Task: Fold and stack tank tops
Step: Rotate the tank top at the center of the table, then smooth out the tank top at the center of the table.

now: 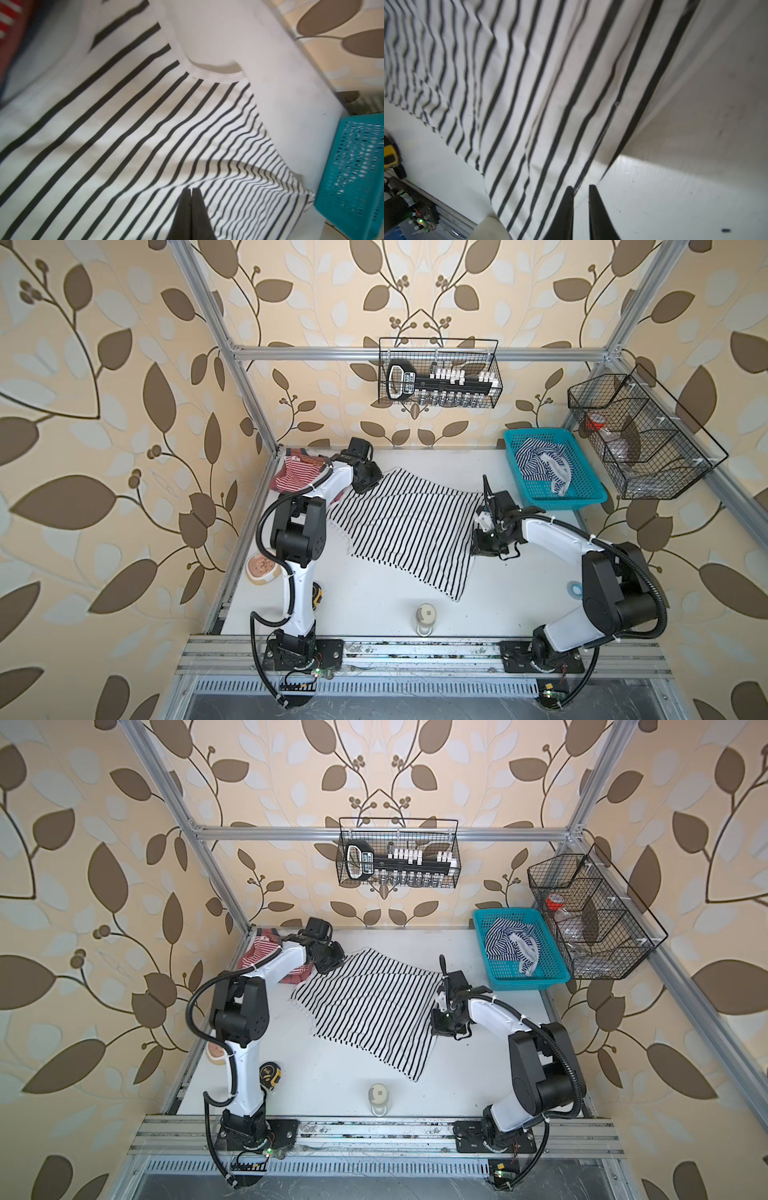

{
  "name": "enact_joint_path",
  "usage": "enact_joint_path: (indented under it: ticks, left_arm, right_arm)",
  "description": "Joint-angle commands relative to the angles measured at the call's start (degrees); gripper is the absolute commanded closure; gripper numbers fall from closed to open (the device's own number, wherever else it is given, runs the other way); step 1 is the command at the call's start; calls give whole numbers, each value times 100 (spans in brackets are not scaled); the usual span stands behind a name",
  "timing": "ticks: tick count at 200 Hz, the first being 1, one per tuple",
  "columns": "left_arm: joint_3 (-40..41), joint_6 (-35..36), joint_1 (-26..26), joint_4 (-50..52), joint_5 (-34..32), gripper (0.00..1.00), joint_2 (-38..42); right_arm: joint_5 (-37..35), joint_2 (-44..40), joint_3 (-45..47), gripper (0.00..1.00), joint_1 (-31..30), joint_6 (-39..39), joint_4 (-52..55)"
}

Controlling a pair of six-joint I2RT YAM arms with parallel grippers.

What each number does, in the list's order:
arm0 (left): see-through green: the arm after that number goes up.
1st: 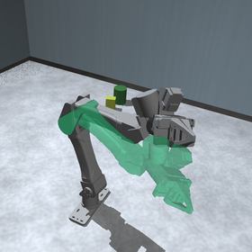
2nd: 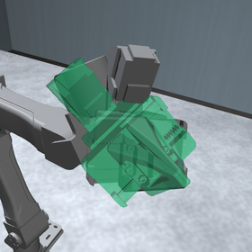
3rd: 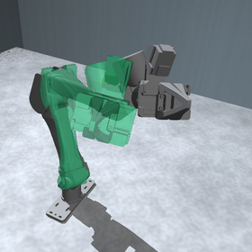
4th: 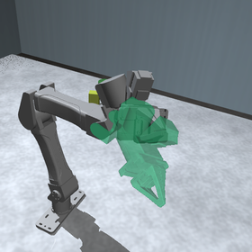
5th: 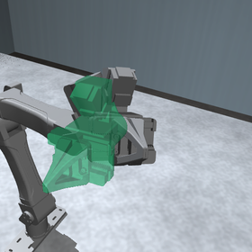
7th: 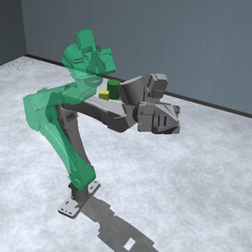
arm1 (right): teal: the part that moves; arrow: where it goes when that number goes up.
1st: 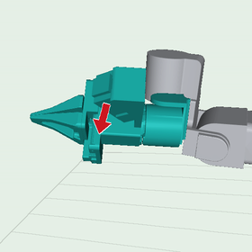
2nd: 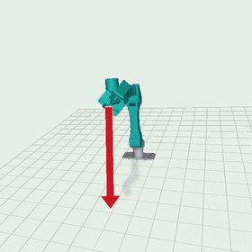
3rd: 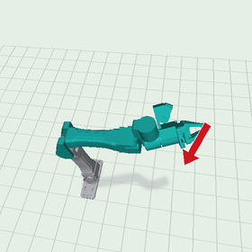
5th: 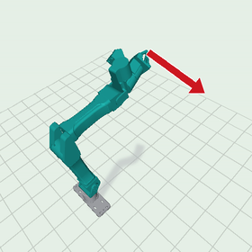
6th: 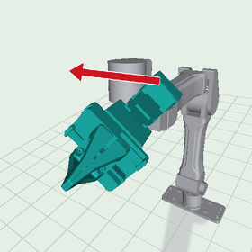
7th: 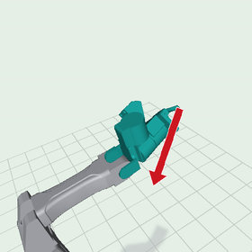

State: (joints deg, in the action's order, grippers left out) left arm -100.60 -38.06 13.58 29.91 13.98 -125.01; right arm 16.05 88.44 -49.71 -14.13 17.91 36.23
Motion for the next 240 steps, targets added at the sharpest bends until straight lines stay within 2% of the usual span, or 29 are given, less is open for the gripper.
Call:
enact_joint_path:
  ticks: [1,92,117,135,153,202,240]
  left_arm:
    - [-464,428,60,306,415,100,-410]
    - [-482,507,40,184,316,100,-966]
    - [-192,278,-12,25,283,100,-876]
    - [146,64,-70,-86,18,100,-684]
    - [471,-185,-175,-108,-174,100,-483]
    - [1297,-859,-365,-210,-633,100,-9]
    - [1732,-1327,-400,-309,-649,100,219]
  right_arm:
    - [-22,-279,241,84,-19,289,-505]
    - [105,325,187,84,-153,371,-799]
    - [376,761,179,88,-68,370,-1017]
    - [302,1123,69,100,197,338,-773]
    - [570,1162,48,100,414,272,-762]
    - [-398,1071,-566,100,527,-44,291]
    - [-1067,1096,-776,100,745,-309,922]
